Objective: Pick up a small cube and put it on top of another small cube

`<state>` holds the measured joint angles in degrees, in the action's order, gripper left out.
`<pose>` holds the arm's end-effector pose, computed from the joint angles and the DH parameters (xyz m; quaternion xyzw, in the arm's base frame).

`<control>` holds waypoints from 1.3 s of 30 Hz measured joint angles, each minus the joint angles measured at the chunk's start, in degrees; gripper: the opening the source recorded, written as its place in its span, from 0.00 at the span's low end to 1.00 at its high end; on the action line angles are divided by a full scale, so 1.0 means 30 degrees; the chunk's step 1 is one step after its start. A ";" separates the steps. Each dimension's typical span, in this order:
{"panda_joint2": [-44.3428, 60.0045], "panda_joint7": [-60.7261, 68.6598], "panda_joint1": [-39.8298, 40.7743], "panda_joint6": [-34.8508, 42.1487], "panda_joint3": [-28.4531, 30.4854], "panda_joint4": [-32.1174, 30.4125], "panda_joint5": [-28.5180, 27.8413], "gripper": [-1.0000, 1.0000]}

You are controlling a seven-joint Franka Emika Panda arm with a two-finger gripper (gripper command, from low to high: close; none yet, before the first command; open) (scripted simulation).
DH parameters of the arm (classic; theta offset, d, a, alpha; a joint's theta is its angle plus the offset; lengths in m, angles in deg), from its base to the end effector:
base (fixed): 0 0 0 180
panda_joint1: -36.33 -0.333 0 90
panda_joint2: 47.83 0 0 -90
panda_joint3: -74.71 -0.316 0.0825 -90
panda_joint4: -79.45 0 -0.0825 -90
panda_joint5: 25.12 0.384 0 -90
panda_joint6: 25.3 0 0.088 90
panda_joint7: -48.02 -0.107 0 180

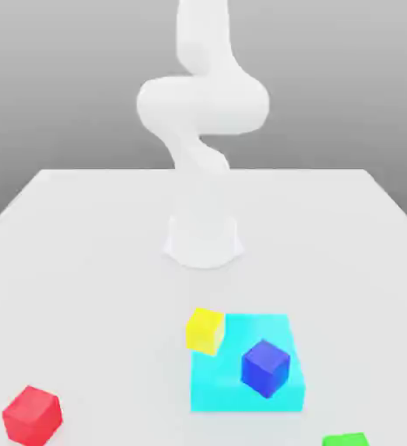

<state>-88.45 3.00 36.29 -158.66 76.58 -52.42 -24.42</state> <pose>0.3794 -0.0163 0.6801 -0.8553 0.3732 -0.3276 0.1479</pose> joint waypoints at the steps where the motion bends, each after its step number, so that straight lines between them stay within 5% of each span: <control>1: 0.0753 0.0144 0.0042 -0.0213 0.0237 -0.0009 0.0151 0.50; 19: 1.3278 0.2914 0.1258 -0.3929 0.3917 -0.0208 0.2975 0.50; 33: 2.2846 0.4696 0.3989 -0.8172 0.3446 0.0253 0.4825 0.50; 34: 2.3229 0.4818 0.4142 -0.8464 0.3261 0.0336 0.4990 0.00; 39: 2.3228 0.4810 0.4146 -0.8448 0.3255 0.0337 0.4984 0.00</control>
<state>-18.76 17.43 48.73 -184.01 86.35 -51.41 -9.47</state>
